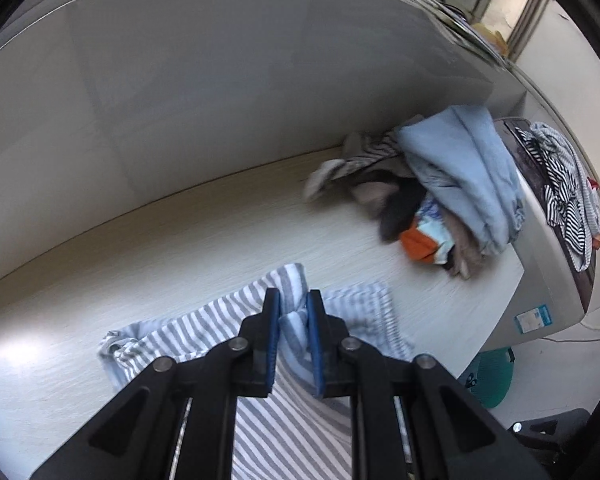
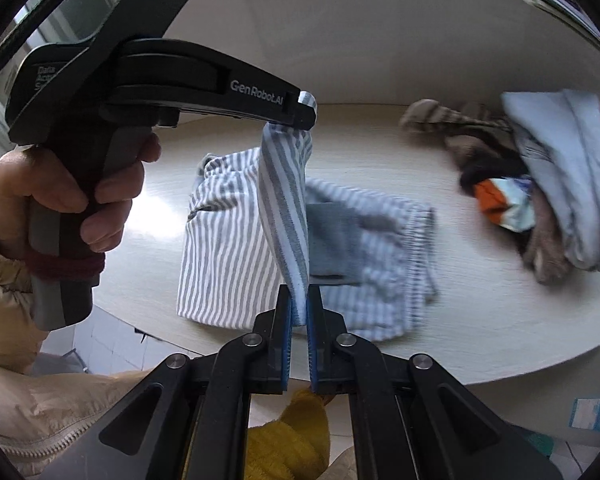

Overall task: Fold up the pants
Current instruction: 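Lift the pants edge with the left gripper and fold it over the bundle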

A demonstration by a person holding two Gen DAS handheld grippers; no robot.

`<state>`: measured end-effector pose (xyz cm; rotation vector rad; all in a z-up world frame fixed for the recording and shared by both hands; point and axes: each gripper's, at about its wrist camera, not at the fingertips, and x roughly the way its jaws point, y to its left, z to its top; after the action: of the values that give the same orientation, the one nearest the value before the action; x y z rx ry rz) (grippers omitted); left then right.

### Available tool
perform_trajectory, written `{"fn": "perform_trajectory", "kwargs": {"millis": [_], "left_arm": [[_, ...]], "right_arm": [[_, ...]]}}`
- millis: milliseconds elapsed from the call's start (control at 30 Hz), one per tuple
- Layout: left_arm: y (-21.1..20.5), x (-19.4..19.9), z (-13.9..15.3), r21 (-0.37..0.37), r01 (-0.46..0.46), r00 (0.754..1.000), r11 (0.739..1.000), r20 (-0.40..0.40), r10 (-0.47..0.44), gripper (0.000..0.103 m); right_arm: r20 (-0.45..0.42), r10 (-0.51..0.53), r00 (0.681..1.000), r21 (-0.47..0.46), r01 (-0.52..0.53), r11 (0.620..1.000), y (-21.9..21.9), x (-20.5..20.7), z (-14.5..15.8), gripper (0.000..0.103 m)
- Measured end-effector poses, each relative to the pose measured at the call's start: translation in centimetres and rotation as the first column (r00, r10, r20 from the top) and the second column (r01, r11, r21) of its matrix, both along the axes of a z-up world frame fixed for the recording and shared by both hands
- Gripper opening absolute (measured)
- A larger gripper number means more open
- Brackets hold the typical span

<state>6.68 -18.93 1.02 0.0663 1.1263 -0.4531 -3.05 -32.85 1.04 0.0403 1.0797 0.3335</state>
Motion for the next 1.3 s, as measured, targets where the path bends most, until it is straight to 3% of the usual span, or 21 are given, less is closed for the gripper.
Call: {"fn": "perform_trajectory", "kwargs": {"millis": [233, 467, 833, 933, 1000, 1167, 1300], "left_arm": [[-5.2, 0.8, -3.3, 0.037, 0.04, 0.998, 0.999, -0.057, -0.037, 0.014], [-7.6, 0.8, -5.5, 0.06, 0.075, 0.994, 0.995, -0.089, -0.069, 0.014], [-10.1, 0.4, -4.9, 0.066, 0.128, 0.991, 0.99, -0.053, -0.125, 0.014], [-10.3, 0.7, -5.5, 0.06, 0.132, 0.988, 0.989, -0.094, -0.126, 0.023], [-10.1, 0.6, -5.4, 0.067, 0.131, 0.987, 0.989, -0.099, -0.124, 0.038], [-7.6, 0.1, -3.4, 0.09, 0.104, 0.994, 0.99, -0.039, -0.101, 0.045], [-3.5, -0.5, -2.5, 0.085, 0.005, 1.0, 0.996, -0.029, -0.002, 0.045]], "right_arm": [[-0.042, -0.07, 0.997, -0.03, 0.068, 0.997, -3.4, 0.1, -2.6, 0.008], [-0.104, -0.088, 0.991, -0.015, 0.087, 0.996, -4.8, 0.5, -5.6, 0.008], [-0.086, -0.123, 0.989, -0.024, 0.122, 0.992, -5.8, -0.4, -4.9, 0.008], [-0.131, -0.143, 0.981, -0.036, 0.14, 0.99, -6.3, 0.1, -6.3, 0.008], [-0.162, -0.157, 0.974, -0.06, 0.149, 0.987, -6.6, 0.4, -7.6, 0.012], [-0.169, -0.161, 0.972, -0.091, 0.147, 0.985, -7.4, 0.2, -7.4, 0.025], [-0.091, -0.169, 0.981, -0.107, 0.159, 0.981, -8.2, 0.5, -4.9, 0.03]]}}
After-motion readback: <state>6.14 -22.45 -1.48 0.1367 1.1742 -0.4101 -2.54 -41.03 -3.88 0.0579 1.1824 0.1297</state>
